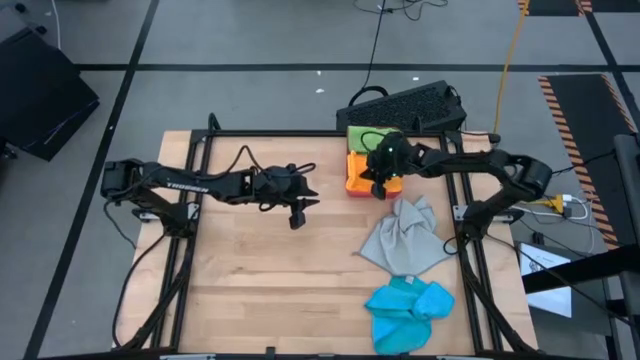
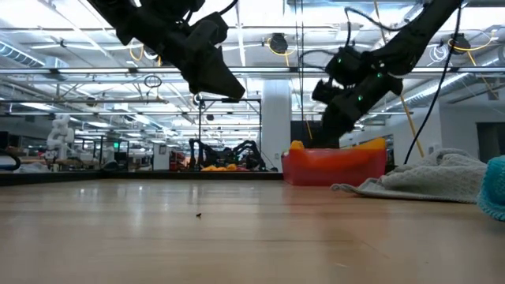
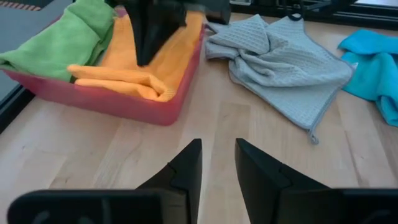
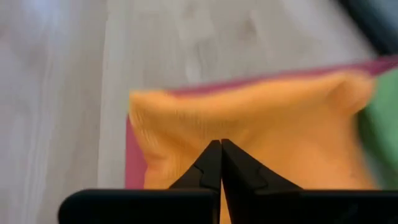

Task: Fold microfiber towels
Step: Stack the yellow microfiber cloth on top of the bottom light green microfiber cloth in the red bin

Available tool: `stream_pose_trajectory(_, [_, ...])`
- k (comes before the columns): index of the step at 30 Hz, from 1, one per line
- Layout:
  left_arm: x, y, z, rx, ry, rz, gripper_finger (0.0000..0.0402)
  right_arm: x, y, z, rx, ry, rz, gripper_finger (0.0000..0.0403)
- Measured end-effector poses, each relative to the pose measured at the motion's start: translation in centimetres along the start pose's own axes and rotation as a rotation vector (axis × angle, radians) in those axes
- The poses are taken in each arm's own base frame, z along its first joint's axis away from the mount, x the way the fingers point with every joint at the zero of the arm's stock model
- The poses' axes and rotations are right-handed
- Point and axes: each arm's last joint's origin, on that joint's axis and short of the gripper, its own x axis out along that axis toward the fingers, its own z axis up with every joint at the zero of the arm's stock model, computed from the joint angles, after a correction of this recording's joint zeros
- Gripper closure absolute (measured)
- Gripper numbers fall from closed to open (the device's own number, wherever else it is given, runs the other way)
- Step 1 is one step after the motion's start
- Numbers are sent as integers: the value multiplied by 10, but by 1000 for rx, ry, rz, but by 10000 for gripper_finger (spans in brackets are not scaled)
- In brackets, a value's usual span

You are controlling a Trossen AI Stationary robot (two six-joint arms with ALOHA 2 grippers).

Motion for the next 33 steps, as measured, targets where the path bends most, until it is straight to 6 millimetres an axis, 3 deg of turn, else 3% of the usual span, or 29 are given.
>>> stream_pose_trajectory(3, [0,0,2,7,-18,-1,304,-5,-1,8,-17,-63,-30,402])
stream_pose_trajectory(7, [0,0,5,9,-45,-3,304,4,-5,10,-19,-111,-40,402])
stream_pose_trajectory(17, [0,-3,4,19,-44,-11,304,43,-12,-18,31,-5,-13,403])
stream_pose_trajectory(20, [0,-4,4,18,-44,-12,304,46,-12,-20,32,0,-9,403])
stream_pose_trajectory(23, [0,-4,4,19,-42,-13,304,40,-7,-14,23,-17,-7,403])
stream_pose_trajectory(29, [0,-4,4,9,-42,-14,304,6,3,9,-36,-92,-16,403])
stream_pose_trajectory(33, [0,-7,4,15,-41,-20,304,-7,7,2,-60,-113,-29,403])
